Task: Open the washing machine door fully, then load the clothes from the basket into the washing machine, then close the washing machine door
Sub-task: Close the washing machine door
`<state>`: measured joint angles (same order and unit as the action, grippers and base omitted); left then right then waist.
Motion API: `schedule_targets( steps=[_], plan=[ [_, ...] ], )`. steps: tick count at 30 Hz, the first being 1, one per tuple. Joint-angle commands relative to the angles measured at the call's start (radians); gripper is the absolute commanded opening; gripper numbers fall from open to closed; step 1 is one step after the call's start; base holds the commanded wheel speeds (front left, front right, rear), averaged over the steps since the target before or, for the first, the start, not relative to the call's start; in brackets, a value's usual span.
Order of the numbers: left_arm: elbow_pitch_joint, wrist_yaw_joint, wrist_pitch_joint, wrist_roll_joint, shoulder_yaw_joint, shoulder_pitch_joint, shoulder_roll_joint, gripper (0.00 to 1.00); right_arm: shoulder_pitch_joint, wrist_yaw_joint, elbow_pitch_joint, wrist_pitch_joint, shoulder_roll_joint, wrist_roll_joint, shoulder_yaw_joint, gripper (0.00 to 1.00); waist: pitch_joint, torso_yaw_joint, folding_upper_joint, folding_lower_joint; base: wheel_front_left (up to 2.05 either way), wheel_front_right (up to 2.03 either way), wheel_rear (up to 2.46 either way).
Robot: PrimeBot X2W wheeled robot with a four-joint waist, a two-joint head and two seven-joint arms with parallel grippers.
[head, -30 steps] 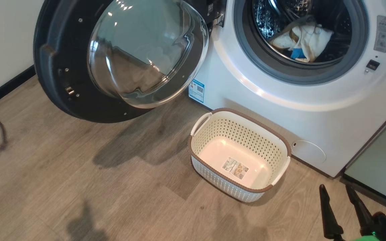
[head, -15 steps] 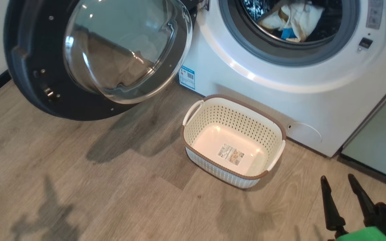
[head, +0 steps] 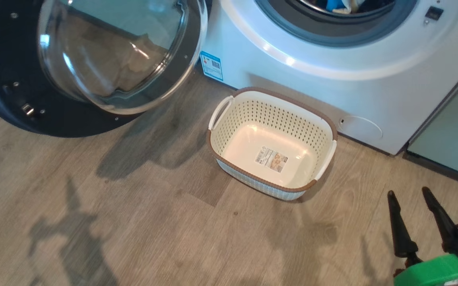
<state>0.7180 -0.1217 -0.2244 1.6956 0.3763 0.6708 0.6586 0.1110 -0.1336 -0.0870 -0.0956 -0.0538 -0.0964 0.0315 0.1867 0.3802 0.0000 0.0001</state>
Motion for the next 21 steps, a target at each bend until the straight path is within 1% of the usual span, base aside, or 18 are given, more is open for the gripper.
schedule_targets(
  steps=[1, 7, 14, 21],
  plan=[
    [-0.029, -0.009, -0.03, 0.008, 0.014, 0.031, 0.082, 0.0, -0.041, 0.003, -0.043, 0.005, -0.019, 0.008, 0.016, 1.0, 0.016, -0.011, 0.0, -0.0001, 0.0, 0.0, 0.0],
    [-0.034, -0.009, -0.094, 0.012, 0.002, 0.02, 0.082, 0.0, -0.042, 0.003, -0.068, 0.018, -0.029, 0.012, 0.009, 1.0, 0.048, -0.025, 0.0, -0.0001, 0.0, 0.0, 0.0],
    [-0.034, -0.009, -0.088, -0.006, -0.002, 0.024, 0.068, 0.0, -0.051, 0.003, -0.088, 0.033, -0.041, 0.016, 0.01, 1.0, 0.081, -0.039, 0.0, -0.0001, 0.0, 0.0, 0.0],
    [-0.037, -0.009, -0.085, -0.008, 0.003, 0.027, 0.043, 0.0, -0.057, 0.003, -0.103, 0.042, -0.049, 0.018, 0.009, 1.0, 0.107, -0.047, 0.0, -0.0001, 0.0, 0.0, 0.0]
  ],
)
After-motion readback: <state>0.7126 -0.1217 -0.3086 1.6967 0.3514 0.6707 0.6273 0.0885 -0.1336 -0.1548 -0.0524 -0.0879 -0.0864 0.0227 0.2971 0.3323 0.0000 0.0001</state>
